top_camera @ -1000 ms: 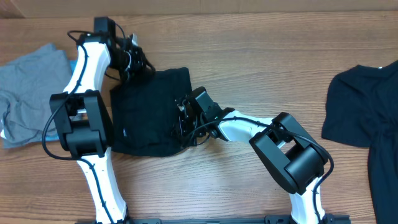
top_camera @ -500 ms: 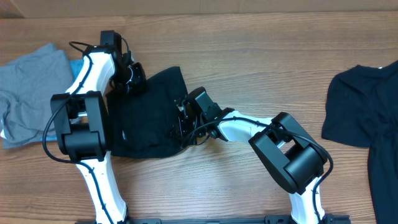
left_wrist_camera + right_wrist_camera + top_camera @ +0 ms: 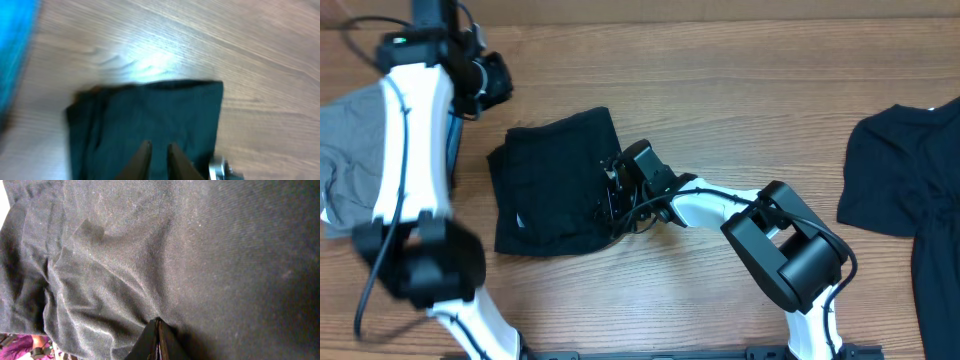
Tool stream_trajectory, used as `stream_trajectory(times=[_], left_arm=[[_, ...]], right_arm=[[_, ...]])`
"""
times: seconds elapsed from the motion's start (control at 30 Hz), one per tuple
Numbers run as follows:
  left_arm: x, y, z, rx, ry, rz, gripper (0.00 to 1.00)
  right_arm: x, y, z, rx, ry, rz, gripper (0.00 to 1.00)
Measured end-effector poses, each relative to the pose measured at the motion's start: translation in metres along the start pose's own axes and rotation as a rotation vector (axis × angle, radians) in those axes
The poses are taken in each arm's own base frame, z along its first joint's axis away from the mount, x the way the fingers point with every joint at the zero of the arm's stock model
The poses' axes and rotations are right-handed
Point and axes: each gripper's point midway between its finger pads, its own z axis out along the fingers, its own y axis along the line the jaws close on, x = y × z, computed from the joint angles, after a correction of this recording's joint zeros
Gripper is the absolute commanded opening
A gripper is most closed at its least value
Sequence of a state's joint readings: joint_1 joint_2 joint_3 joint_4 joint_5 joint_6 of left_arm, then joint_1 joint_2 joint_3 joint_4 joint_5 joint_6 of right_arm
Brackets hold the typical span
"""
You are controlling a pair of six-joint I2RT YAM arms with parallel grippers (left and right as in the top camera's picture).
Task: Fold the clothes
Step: 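Release both grippers and lift them away from the pants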
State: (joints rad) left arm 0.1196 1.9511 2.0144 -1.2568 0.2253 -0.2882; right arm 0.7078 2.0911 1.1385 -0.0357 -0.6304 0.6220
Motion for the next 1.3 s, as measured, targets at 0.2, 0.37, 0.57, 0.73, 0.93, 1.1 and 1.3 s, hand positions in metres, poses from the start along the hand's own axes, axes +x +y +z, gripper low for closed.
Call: stream_trajectory(times=[0.2,0.37,0.57,0.73,0.93,1.1,1.3], left_arm=[[0.057,0.013,-0.049,-0.088,0.137,-0.039,0.65],[0.085,0.031,-0.022,-0.148,0.282,-0.056,0.86],[0.111,0.048,0.012,-0.183,0.378,-0.076,0.95],[0.125,0.057,0.032,-0.194,0.415,-0.084,1.0],[0.138,0.068,0.059,-0.201,0.424,-0.089,1.0],[0.141,0.072,0.066,-0.21,0.423,-0.087,1.0],[0.144,0.085,0.069,-0.28,0.414,-0.1,1.0]], right_arm=[[-0.001,0.039,-0.039,-0.019,-0.037,-0.084,0.33],[0.003,0.089,-0.094,-0.049,-0.095,-0.236,0.46],[0.005,0.095,-0.148,0.005,-0.151,-0.242,0.77],[-0.012,0.044,-0.187,0.111,-0.197,-0.129,0.87],[-0.03,-0.003,-0.218,0.194,-0.267,-0.066,0.84],[-0.033,-0.001,-0.208,0.18,-0.29,-0.132,0.83],[-0.048,0.009,-0.183,0.141,-0.321,-0.248,0.8]])
